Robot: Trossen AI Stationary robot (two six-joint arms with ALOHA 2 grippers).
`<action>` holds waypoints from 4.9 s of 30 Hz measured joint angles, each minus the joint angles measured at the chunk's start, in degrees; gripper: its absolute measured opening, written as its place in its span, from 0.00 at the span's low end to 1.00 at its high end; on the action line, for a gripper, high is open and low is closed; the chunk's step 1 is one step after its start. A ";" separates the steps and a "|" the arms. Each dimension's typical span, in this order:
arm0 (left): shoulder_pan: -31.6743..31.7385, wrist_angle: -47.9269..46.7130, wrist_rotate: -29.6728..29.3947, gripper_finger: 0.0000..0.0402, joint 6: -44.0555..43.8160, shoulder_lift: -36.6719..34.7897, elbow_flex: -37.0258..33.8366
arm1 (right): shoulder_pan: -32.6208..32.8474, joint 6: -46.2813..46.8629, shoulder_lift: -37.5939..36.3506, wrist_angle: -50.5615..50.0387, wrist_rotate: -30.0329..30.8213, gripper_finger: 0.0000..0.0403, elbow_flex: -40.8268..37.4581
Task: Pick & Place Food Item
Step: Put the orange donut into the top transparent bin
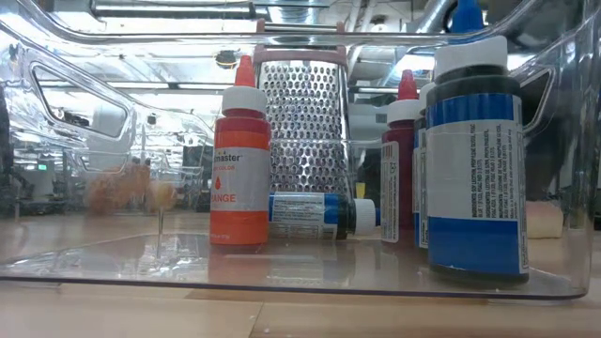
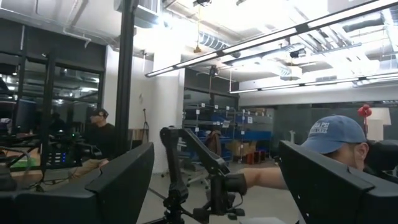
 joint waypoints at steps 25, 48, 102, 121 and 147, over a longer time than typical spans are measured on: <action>0.00 -0.57 0.08 0.84 0.00 0.00 0.02 | -4.76 -9.29 16.21 -2.67 -0.93 0.69 6.58; 0.08 -12.17 -24.61 0.84 22.80 2.51 0.09 | 14.46 -20.96 -3.07 22.67 16.72 0.38 24.65; 0.20 -19.93 -22.67 0.71 33.29 42.64 32.37 | 4.31 -25.70 12.85 48.97 -21.29 0.45 28.57; 0.73 -19.47 -22.68 0.31 31.69 42.64 32.37 | 4.42 -28.85 12.85 49.37 -19.53 0.50 28.58; -7.71 -50.49 -58.75 0.29 20.98 29.74 31.34 | 6.19 -30.27 12.22 45.16 -10.51 0.58 28.68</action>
